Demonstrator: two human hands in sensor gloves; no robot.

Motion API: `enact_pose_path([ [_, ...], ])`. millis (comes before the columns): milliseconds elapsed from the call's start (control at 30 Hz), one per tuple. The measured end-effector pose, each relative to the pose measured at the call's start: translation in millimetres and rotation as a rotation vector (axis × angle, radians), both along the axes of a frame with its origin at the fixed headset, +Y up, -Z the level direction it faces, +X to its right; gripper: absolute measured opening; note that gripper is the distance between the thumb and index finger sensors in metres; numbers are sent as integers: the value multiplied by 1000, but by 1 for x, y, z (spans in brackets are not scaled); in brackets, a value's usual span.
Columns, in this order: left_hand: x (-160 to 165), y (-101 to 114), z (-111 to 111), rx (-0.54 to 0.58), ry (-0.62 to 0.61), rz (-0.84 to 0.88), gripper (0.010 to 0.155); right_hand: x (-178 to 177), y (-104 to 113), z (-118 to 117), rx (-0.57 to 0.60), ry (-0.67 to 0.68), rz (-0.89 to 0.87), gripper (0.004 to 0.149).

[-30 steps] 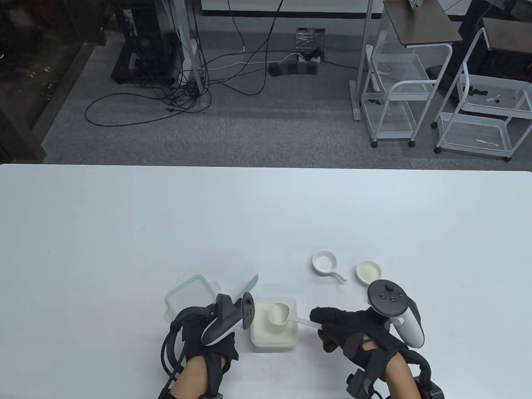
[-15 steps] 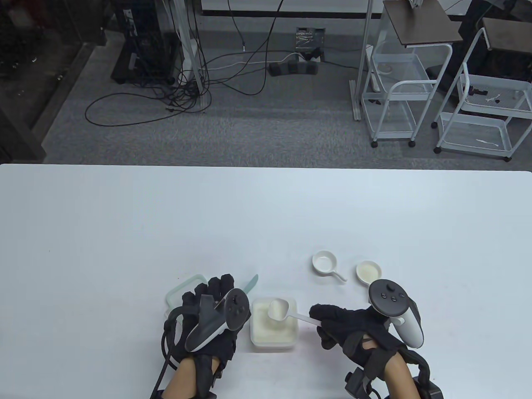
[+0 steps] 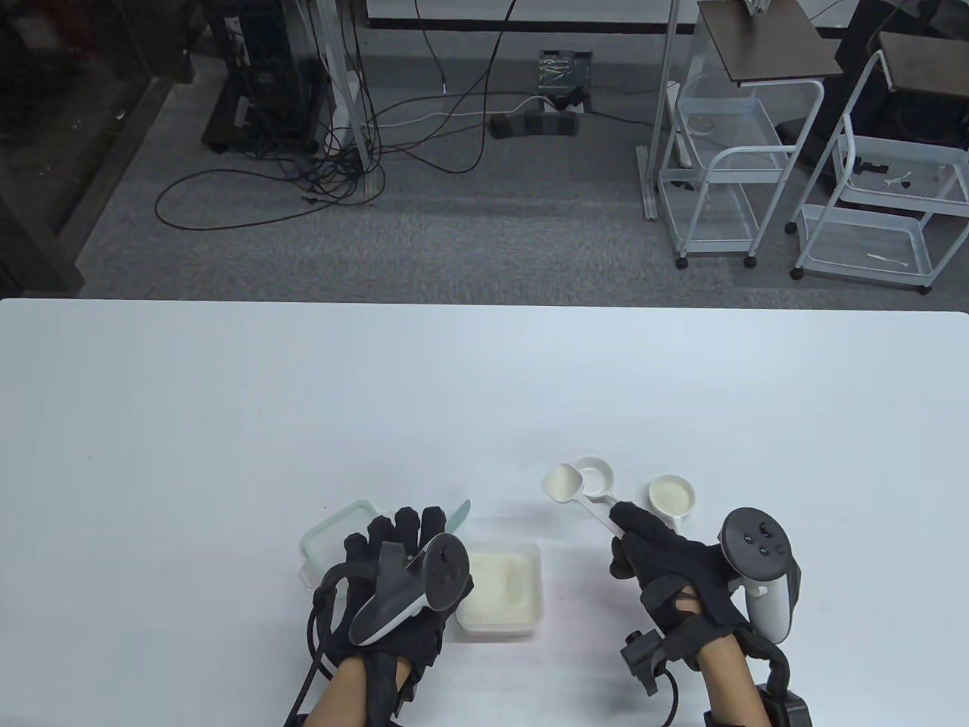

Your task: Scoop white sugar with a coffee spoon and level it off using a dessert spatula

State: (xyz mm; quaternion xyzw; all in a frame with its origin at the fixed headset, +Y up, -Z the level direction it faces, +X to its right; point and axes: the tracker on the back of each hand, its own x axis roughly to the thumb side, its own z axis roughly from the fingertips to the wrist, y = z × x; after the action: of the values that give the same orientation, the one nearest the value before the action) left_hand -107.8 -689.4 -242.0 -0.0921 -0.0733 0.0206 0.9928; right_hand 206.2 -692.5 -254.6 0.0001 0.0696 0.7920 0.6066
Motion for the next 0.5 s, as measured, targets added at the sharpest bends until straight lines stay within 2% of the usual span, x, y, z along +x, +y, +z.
enact_pose_path([
  [133, 3, 0, 1, -3, -16, -1, 91, 7, -5, -4, 4, -88, 19, 49],
  [500, 2, 0, 2, -2, -14, -5, 91, 17, -17, -10, -42, -165, 149, 53],
])
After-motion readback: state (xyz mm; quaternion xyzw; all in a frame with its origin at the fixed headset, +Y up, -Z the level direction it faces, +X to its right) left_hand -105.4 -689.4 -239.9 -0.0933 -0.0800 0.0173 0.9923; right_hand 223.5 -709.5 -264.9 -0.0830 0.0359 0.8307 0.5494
